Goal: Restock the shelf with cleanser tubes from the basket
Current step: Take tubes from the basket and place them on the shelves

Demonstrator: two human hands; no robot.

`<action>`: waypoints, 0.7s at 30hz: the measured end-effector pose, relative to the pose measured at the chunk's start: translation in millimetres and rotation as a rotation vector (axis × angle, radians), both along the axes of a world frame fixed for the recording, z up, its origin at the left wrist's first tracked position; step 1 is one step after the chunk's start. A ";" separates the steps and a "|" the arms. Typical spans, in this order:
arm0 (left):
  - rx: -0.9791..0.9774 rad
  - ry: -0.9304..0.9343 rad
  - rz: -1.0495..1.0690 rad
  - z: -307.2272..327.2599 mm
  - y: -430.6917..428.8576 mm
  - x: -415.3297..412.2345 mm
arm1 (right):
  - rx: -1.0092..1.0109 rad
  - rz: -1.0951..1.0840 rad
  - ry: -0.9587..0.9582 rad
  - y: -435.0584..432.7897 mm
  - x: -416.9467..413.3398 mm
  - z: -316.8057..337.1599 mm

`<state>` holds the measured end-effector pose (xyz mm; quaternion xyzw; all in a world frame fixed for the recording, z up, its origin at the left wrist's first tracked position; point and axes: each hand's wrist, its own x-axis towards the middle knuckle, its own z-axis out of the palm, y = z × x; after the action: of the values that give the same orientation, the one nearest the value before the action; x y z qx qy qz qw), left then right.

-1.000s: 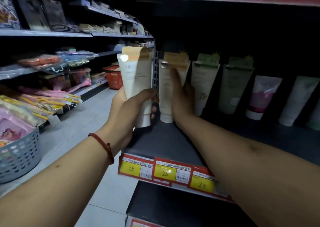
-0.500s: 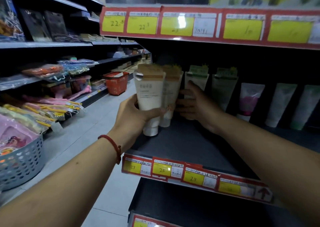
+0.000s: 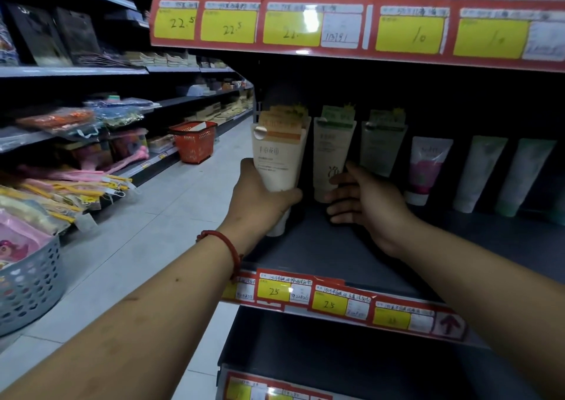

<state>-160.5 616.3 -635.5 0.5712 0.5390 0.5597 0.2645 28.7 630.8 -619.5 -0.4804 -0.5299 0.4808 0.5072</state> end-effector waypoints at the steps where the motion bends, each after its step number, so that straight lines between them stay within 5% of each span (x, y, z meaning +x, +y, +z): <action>1: 0.002 0.002 0.013 -1.9 1.4 0.2 | -0.006 0.004 0.005 -0.8 -1.5 -2.1; 13: -0.116 0.063 0.152 6.6 -38.2 -5.7 | 0.052 -0.118 -0.124 -23.2 5.0 -8.7; 21: 0.065 0.586 0.168 11.0 -142.4 0.3 | 0.445 -0.019 -0.766 -128.2 37.5 8.0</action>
<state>-160.2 474.0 -624.6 0.6699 0.6195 0.4080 0.0322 66.1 502.6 -611.5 -0.5079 -0.7658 0.1375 0.3697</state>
